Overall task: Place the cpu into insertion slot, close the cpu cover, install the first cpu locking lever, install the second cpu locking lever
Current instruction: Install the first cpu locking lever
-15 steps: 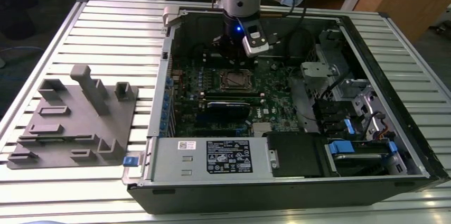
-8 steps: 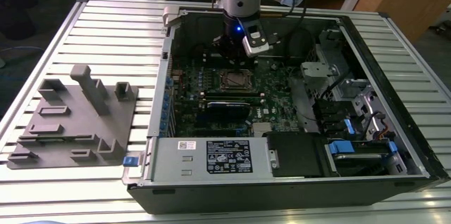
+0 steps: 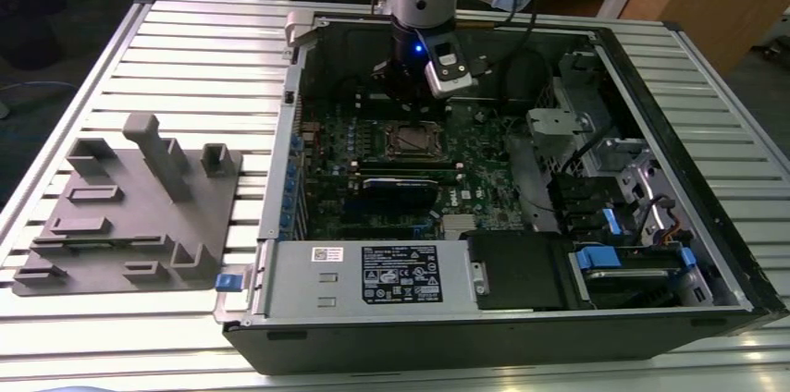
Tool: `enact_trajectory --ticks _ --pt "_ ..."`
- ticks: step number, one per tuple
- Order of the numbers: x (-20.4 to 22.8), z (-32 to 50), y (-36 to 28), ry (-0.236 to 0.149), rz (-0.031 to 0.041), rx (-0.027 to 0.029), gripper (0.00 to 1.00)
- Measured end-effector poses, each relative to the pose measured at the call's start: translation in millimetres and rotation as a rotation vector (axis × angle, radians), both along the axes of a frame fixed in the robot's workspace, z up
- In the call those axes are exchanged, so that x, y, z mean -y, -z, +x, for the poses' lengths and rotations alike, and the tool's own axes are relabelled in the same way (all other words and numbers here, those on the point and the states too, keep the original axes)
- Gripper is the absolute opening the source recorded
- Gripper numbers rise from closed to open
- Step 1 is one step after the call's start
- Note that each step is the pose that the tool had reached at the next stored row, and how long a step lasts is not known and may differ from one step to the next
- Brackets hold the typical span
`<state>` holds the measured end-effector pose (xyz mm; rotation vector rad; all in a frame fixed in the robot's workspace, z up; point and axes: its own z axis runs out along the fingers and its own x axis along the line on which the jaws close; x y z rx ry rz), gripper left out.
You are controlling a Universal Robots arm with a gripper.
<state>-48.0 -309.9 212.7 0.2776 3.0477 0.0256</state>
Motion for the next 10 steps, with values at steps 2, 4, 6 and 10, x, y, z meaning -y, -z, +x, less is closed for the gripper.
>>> enact_trajectory --ticks 2,4,6,10 --pt "0.0 0.0 -3.1 0.000 0.0000 0.0000 0.11" --pt "0.0 0.0 -3.4 0.000 0.0002 0.0001 0.11" --pt "0.9 0.1 -3.4 0.000 0.0001 0.0000 0.11" --pt "4.6 0.0 -3.4 0.000 0.0000 0.0000 0.11"
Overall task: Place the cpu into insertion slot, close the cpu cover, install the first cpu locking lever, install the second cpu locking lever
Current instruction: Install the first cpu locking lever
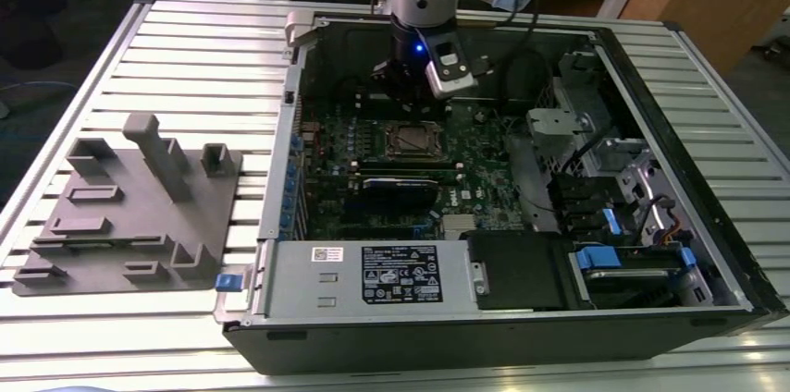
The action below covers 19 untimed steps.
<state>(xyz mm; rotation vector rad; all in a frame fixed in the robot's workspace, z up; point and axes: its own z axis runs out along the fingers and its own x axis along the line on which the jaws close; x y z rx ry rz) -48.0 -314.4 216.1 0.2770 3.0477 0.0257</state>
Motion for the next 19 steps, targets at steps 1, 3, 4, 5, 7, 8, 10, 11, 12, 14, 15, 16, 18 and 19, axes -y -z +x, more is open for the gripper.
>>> enact_trajectory --ticks 1,3,4,5,7,8,10,11,12,14,15,16,18,19 --pt "1.3 0.0 0.0 0.000 0.0000 0.0000 0.11" --pt "4.2 -0.1 0.0 -0.001 0.0001 0.0000 0.11" --pt "5.6 -0.2 0.0 -0.001 0.0000 0.0000 0.11" --pt "6.7 -0.3 0.0 -0.001 0.0001 0.0000 0.11" --pt "9.1 -0.5 0.0 -0.002 0.0000 0.0000 0.11" --pt "10.2 -0.6 0.0 -0.002 0.0001 0.0000 0.11" --pt "12.4 -0.9 0.0 -0.002 0.0001 0.0000 0.11" --pt "13.6 -1.0 0.0 -0.002 0.0000 0.0000 0.11" --pt "14.7 -1.2 0.0 -0.002 0.0000 -0.0001 0.11" --pt "16.7 -1.5 0.0 -0.003 0.0000 0.0000 0.11" --pt "17.6 -1.6 0.0 -0.003 0.0000 0.0000 0.11" --pt "18.5 -1.8 0.0 -0.003 0.0000 0.0000 0.11" --pt "20.1 -2.0 0.0 -0.003 0.0001 0.0000 0.11" --pt "20.6 -2.0 0.0 -0.003 0.0001 0.0000 0.11"
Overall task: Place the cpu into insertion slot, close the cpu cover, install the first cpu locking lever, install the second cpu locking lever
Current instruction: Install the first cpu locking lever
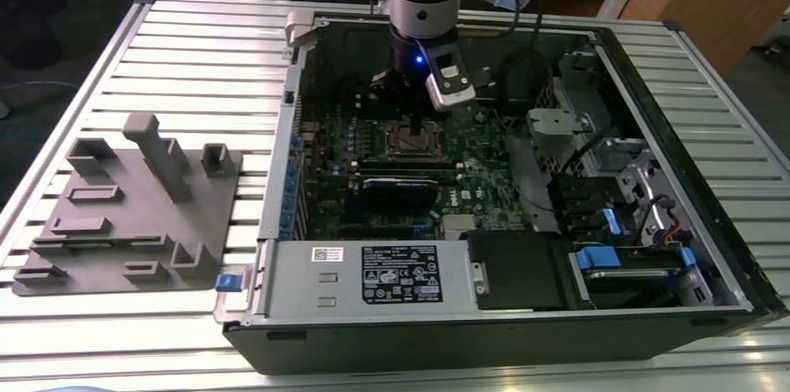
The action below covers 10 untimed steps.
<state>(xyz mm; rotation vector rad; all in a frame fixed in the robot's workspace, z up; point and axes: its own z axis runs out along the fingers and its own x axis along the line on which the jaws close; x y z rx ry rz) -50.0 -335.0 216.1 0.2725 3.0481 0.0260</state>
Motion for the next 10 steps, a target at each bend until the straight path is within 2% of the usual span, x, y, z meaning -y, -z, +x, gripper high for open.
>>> enact_trajectory --ticks 10 --pt "0.0 0.0 -0.7 -0.002 0.0001 0.0001 0.11"
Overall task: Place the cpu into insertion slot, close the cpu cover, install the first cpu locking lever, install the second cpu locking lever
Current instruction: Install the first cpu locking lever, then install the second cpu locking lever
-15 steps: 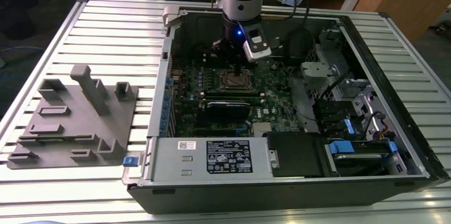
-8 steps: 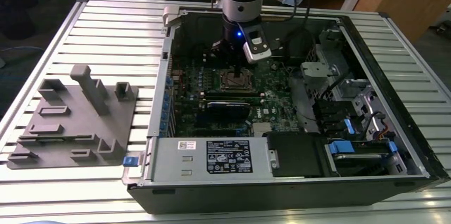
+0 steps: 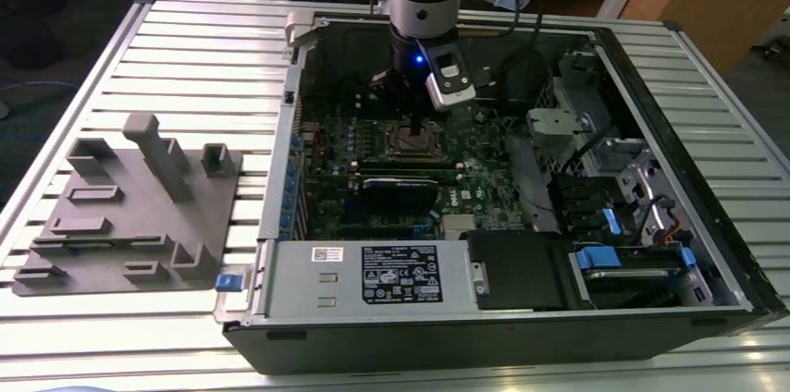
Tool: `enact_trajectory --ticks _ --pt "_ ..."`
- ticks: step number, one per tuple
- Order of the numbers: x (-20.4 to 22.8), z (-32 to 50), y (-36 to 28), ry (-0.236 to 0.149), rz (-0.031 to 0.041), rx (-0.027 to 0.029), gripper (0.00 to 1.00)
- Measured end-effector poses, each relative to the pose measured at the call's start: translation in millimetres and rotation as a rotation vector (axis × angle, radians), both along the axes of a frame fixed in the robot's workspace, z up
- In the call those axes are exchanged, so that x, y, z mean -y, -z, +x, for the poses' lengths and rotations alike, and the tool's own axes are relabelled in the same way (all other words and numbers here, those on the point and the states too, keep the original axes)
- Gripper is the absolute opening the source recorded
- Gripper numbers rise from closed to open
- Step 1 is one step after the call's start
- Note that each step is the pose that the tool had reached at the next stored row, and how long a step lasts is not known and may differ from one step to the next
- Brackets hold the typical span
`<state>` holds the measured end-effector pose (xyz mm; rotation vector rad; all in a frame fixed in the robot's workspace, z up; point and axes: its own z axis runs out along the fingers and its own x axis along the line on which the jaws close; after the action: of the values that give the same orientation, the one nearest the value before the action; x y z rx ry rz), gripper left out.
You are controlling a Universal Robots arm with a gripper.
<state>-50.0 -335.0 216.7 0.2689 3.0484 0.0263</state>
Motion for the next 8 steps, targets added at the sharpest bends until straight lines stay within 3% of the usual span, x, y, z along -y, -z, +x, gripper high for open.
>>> enact_trajectory --ticks 8 --pt "0.0 0.0 -1.7 0.000 -0.0001 0.0000 0.11"
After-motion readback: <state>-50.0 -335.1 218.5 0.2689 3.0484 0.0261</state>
